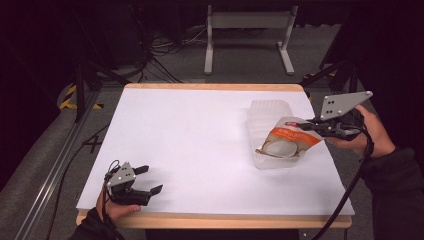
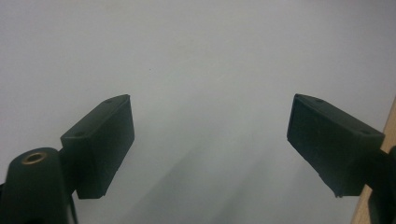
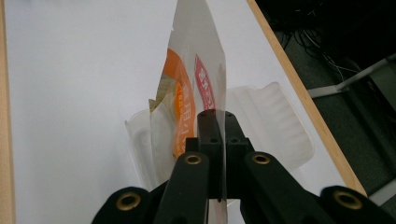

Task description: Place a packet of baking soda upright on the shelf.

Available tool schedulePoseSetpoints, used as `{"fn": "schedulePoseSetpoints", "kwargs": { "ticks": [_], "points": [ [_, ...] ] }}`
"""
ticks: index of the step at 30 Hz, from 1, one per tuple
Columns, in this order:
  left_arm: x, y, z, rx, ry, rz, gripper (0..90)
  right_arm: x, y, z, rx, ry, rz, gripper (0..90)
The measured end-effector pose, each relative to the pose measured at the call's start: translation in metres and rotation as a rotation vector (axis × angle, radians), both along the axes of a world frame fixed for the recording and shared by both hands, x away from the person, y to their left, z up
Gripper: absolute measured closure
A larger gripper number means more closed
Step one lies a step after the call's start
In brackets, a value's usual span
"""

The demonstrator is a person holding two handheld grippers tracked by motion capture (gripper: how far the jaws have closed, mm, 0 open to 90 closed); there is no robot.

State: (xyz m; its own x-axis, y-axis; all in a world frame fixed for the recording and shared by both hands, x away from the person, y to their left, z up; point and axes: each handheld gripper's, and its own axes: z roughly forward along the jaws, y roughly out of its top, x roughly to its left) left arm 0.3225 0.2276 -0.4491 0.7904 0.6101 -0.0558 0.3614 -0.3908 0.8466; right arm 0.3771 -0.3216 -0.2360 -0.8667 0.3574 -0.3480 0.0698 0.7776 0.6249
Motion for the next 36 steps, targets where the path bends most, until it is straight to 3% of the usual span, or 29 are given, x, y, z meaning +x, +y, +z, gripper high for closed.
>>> {"fn": "schedulePoseSetpoints", "kwargs": {
  "ticks": [5,9,19,36],
  "points": [
    [0.0,-0.002,0.0,-0.001,-0.004,-0.005,15.5,0.004,0.005,-0.005,-0.011,0.006,-0.004,90.0],
    [0.001,-0.001,0.0,0.001,-0.007,-0.007,15.5,0.01,0.014,-0.017,-0.072,0.033,-0.004,90.0],
    [0.001,-0.001,-0.001,0.003,-0.004,-0.005,15.4,0.018,0.026,-0.031,-0.093,0.047,-0.006,90.0],
    [0.001,-0.001,-0.001,0.002,-0.003,-0.01,15.4,0.02,0.033,-0.046,-0.032,0.032,-0.015,89.7]
  ]
}}
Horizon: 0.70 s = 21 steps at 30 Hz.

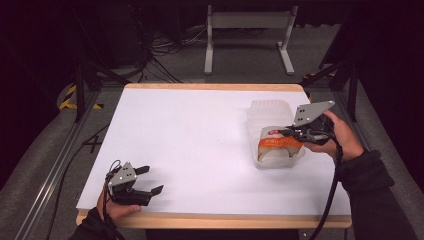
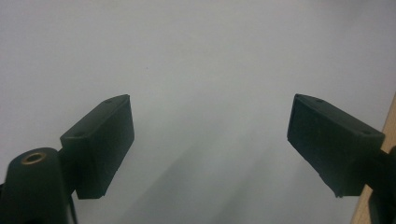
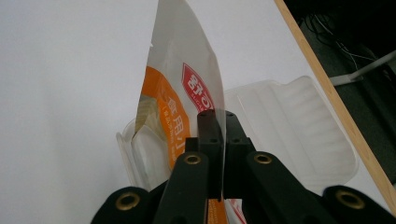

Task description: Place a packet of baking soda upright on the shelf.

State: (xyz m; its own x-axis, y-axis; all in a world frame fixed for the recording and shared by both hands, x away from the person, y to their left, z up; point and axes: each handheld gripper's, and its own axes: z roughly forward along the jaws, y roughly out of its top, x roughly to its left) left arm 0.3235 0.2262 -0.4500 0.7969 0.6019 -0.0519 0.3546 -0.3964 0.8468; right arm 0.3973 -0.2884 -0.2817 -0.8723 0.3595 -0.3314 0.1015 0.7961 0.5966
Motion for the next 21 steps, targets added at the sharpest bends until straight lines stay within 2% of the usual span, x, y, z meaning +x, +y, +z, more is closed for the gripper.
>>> {"fn": "schedulePoseSetpoints", "kwargs": {
  "ticks": [12,19,21],
  "points": [
    [0.0,0.0,0.0,0.001,-0.001,0.0,15.2,-0.005,-0.005,-0.009,0.087,-0.039,-0.039,86.1],
    [0.0,0.0,0.001,0.004,-0.003,0.001,15.2,-0.006,-0.004,-0.011,0.092,-0.051,-0.056,83.9],
    [0.001,0.0,0.0,0.005,-0.002,0.002,15.2,-0.006,-0.004,-0.01,0.089,-0.059,-0.066,80.4]
  ]
}}
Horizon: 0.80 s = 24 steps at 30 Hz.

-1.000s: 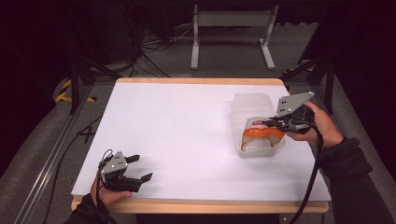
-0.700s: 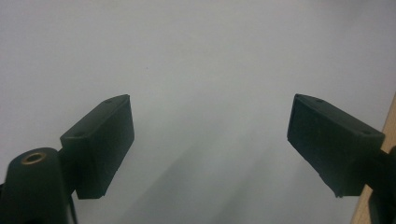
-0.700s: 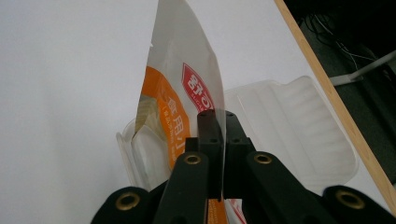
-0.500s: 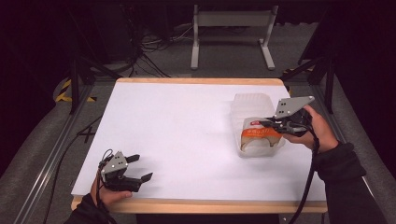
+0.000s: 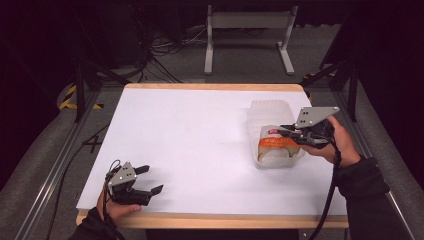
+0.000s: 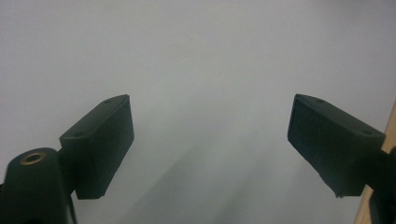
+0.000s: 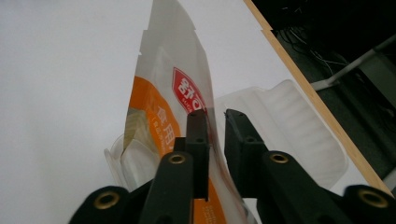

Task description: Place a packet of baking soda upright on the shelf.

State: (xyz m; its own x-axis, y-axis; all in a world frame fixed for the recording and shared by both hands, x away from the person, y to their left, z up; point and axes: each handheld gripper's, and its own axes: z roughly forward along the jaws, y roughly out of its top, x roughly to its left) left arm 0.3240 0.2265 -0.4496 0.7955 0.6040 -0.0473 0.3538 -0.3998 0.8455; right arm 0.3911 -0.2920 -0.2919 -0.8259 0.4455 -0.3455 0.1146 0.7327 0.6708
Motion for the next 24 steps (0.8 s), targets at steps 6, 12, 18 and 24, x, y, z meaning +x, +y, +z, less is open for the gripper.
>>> {"fn": "schedulePoseSetpoints", "kwargs": {
  "ticks": [6,12,18,24],
  "points": [
    [0.0,0.0,0.0,0.001,-0.001,0.001,15.1,-0.006,-0.007,0.008,0.026,-0.023,-0.024,76.0],
    [0.001,0.0,-0.001,0.006,0.003,0.006,15.1,-0.011,-0.01,0.009,0.038,-0.041,-0.051,72.2],
    [0.001,0.0,-0.001,-0.003,0.005,0.008,15.1,-0.021,-0.014,0.017,0.057,-0.064,-0.066,70.6],
    [0.0,0.001,0.0,-0.008,0.001,0.012,14.8,-0.031,-0.029,0.023,0.114,-0.096,-0.12,66.2]
  ]
}}
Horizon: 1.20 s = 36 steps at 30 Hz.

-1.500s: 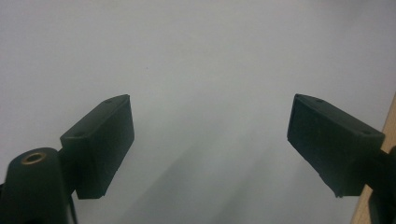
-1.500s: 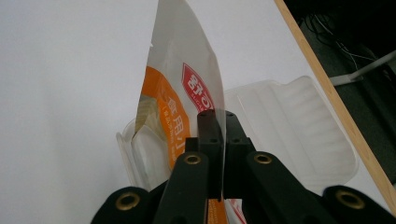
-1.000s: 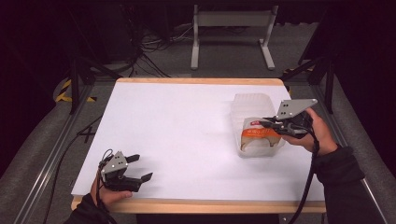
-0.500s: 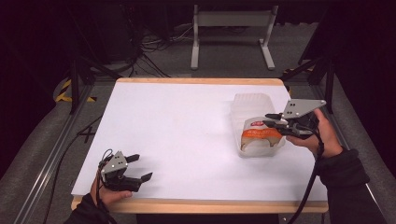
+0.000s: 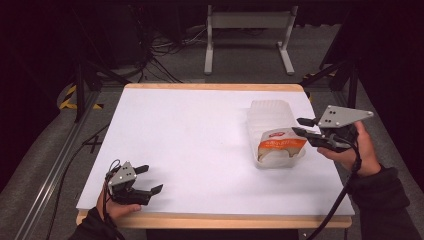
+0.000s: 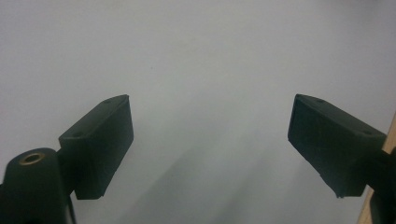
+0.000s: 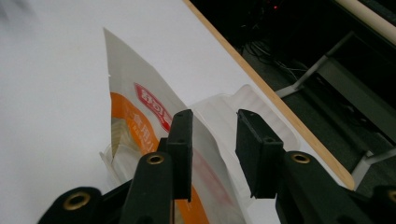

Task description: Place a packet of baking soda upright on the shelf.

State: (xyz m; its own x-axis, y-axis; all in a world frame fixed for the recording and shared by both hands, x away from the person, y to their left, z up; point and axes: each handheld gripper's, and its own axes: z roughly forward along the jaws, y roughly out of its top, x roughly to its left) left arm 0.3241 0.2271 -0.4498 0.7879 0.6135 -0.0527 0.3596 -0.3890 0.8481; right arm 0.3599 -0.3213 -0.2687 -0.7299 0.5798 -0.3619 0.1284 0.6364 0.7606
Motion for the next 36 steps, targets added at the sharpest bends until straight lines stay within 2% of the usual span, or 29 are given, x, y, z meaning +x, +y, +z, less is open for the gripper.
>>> {"fn": "schedulePoseSetpoints", "kwargs": {
  "ticks": [3,4,5,6,9,11,13,16,18,28,36],
  "points": [
    [0.0,0.0,0.0,0.001,0.003,0.001,14.8,-0.004,-0.006,0.0,0.026,-0.009,-0.025,63.4],
    [0.001,0.0,0.0,0.005,-0.002,-0.002,14.7,-0.007,-0.012,-0.001,0.048,-0.019,-0.044,58.7],
    [0.001,0.0,0.0,0.005,-0.002,-0.002,14.7,-0.007,-0.012,-0.001,0.048,-0.019,-0.044,58.7],
    [0.001,0.0,0.0,0.006,0.003,-0.007,14.7,-0.01,-0.016,-0.002,0.078,-0.027,-0.07,51.2],
    [0.001,0.0,0.0,0.01,0.003,-0.007,14.7,-0.013,-0.022,-0.005,0.112,-0.031,-0.096,46.2],
    [0.001,0.0,0.0,0.006,0.003,-0.007,14.7,-0.015,-0.025,-0.009,0.12,-0.038,-0.126,37.6],
    [0.001,0.0,0.0,0.005,0.005,-0.005,14.6,-0.018,-0.027,-0.012,0.127,-0.045,-0.146,32.7],
    [0.001,0.0,-0.001,0.017,0.01,-0.006,14.6,-0.021,-0.03,-0.017,0.147,-0.052,-0.161,25.0],
    [0.001,0.0,-0.001,0.017,0.011,-0.004,14.6,-0.021,-0.031,-0.022,0.152,-0.041,-0.167,20.7],
    [0.002,0.001,-0.001,0.02,0.003,0.002,14.7,-0.021,-0.035,-0.045,0.166,-0.014,-0.187,16.2],
    [0.001,0.002,0.0,0.015,0.002,0.009,14.7,-0.024,-0.037,-0.063,0.145,0.005,-0.197,15.6]
  ]
}}
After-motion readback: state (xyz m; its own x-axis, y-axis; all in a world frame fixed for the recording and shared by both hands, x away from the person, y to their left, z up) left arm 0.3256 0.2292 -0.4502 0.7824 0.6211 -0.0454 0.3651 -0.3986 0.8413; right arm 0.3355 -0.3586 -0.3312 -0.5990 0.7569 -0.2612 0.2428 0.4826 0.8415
